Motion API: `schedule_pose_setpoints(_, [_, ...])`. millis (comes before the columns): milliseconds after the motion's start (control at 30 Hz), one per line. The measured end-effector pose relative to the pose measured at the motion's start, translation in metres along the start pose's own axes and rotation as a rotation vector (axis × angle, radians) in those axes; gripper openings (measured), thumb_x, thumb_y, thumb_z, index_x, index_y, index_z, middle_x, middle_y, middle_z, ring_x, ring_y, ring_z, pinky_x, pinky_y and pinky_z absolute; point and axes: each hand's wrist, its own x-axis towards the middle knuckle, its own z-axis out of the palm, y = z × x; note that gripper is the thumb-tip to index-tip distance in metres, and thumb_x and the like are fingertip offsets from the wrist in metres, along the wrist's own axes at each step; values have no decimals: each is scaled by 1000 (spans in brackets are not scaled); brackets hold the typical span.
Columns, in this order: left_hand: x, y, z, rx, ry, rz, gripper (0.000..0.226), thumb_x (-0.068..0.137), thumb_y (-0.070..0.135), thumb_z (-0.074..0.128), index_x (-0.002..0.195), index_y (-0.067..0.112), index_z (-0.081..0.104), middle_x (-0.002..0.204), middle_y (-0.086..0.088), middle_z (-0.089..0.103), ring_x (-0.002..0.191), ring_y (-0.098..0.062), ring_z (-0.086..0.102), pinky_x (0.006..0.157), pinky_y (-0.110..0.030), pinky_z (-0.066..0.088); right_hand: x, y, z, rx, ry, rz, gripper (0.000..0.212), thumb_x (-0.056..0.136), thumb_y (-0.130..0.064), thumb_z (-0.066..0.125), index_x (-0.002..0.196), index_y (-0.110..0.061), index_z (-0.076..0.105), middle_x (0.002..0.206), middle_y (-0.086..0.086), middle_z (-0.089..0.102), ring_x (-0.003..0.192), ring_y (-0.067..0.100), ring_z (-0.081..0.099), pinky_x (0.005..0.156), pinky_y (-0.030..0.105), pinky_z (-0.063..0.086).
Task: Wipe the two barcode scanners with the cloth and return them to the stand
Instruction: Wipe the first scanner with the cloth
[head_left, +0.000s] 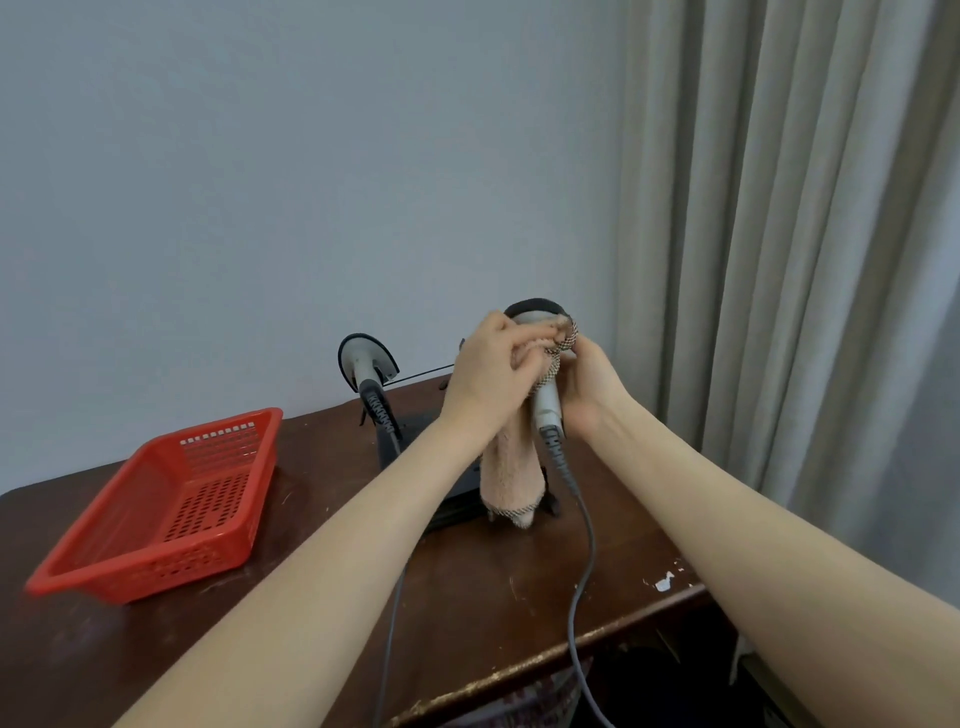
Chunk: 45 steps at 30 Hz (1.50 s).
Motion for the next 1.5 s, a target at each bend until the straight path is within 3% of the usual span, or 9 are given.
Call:
schedule_pose_setpoints(133, [-18, -2, 5, -43, -58, -37, 23, 79, 9, 62, 90, 24, 75, 79, 5, 45, 80, -13, 54, 74, -15, 42, -8, 0, -2, 6, -3, 22, 53, 97, -36, 46, 61, -3, 69, 62, 9, 65, 56, 21, 67, 66, 29, 53])
schedule_pose_setpoints(233, [-30, -2, 6, -17, -106, 17, 21, 72, 13, 56, 77, 19, 75, 73, 2, 45, 78, -17, 60, 72, -28, 48, -9, -2, -2, -49, 84, -16, 40, 95, -39, 53, 74, -6, 57, 50, 4, 55, 38, 14, 55, 41, 19, 46])
schedule_pose_setpoints(400, [-35, -2, -1, -79, -197, 72, 24, 70, 11, 51, 69, 18, 75, 65, -3, 49, 62, -9, 48, 56, -13, 34, -6, -3, 2, -70, 136, -7, 40, 93, -42, 56, 99, -3, 56, 82, 15, 61, 64, 24, 63, 59, 28, 55])
schedule_pose_setpoints(567, [-2, 0, -10, -107, 145, -85, 24, 83, 9, 57, 95, 23, 73, 88, -5, 57, 77, -6, 53, 70, -3, 36, -4, 3, 7, -48, 118, -30, 36, 91, -40, 60, 99, -5, 63, 97, 13, 66, 90, 28, 66, 91, 40, 52])
schedule_pose_setpoints(800, [-21, -10, 7, -79, -75, -129, 26, 83, 11, 57, 94, 28, 73, 86, 7, 43, 86, -6, 50, 78, -7, 36, -3, 4, 7, 135, 42, 46, 46, 96, -31, 52, 54, -12, 52, 49, -1, 51, 43, 11, 53, 50, 18, 48])
schedule_pose_setpoints(1033, [-44, -16, -4, -289, -113, -115, 24, 77, 6, 52, 68, 15, 73, 78, 4, 56, 79, -1, 59, 79, -14, 45, -5, 1, 11, -95, 148, 5, 35, 92, -40, 58, 97, -6, 57, 91, 12, 58, 70, 22, 60, 51, 25, 54])
schedule_pose_setpoints(1133, [-32, -20, -6, -451, 150, -337, 21, 86, 11, 55, 90, 23, 72, 101, 6, 68, 101, -7, 61, 96, -33, 47, -7, -3, 15, -32, 153, -14, 32, 93, -37, 59, 92, -5, 58, 83, 10, 61, 69, 23, 63, 48, 26, 54])
schedule_pose_setpoints(1333, [-20, -19, 9, -522, -30, -506, 56, 81, 27, 69, 132, 26, 46, 127, 3, 57, 115, -12, 56, 100, -34, 45, -8, 8, 27, 26, 142, -50, 39, 91, -30, 63, 119, -3, 62, 102, 15, 69, 76, 27, 70, 53, 31, 56])
schedule_pose_setpoints(1500, [-14, -19, 3, -882, 33, -648, 16, 89, 12, 60, 104, 13, 63, 99, -9, 69, 87, -23, 67, 81, -36, 55, -9, -3, 23, -70, 134, -28, 35, 87, -43, 64, 107, -14, 62, 108, 10, 66, 93, 21, 63, 66, 33, 50])
